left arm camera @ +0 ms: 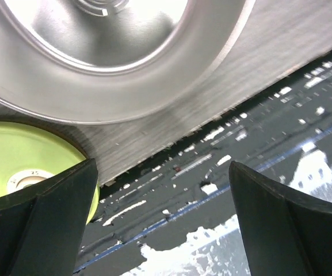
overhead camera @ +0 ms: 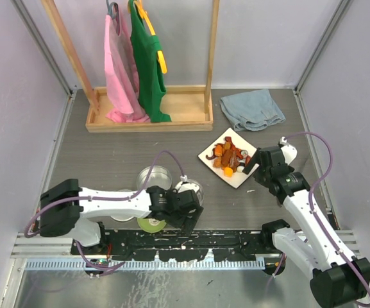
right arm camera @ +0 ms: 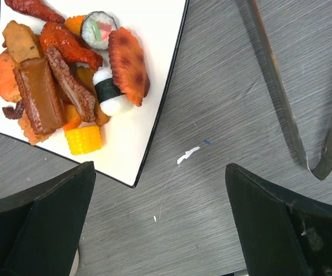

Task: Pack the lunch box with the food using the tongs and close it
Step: Move the box lid to the center of the board, then pick up the clamp at the center of the board.

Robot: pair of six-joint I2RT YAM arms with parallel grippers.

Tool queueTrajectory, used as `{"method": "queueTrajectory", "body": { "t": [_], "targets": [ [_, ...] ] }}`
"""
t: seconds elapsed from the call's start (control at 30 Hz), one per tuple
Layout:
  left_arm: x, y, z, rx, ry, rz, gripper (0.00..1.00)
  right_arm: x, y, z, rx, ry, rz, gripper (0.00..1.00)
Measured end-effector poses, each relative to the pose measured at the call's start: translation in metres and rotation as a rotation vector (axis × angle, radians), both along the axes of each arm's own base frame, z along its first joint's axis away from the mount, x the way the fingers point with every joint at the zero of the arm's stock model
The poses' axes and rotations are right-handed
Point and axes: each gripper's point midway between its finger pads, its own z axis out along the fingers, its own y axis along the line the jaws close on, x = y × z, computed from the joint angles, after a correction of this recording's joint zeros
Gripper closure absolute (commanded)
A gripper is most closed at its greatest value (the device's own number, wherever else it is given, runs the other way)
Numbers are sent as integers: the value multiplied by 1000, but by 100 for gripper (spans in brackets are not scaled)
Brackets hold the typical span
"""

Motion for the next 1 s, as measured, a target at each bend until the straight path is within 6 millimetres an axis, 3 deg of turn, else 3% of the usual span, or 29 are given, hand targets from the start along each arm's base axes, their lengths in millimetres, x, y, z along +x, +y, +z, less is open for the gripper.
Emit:
{"method": "queueTrajectory", "body": {
  "t": [0.1,0.27,0.33,0.43,0.6,0.7,0.87,1.0],
  "targets": [
    [-3,-7,17,-77,-6,-57,2,0,-7,-1,-22,6,-27,0],
    [-6,-23,59,-222,-25,-165,2,0,-41,-7,-72,55,-150,0],
    [2,-26,78,-277,-35,-171,2,-1,-60,-10,-82,80,-219,0],
    [34,-17,105,-353,-71,-92,2,-5,-87,-15,-79,118,-318,0],
    [95,35,156,-480,-190,124,2,-13,-121,-27,-55,183,-441,0],
    [118,70,172,-498,-246,241,2,-14,-130,-36,-61,236,-456,0],
    [151,135,159,-415,-235,485,2,-7,-142,-44,-68,270,-434,0],
    [156,178,148,-343,-214,626,2,5,-143,-60,-45,321,-366,0]
  ]
}}
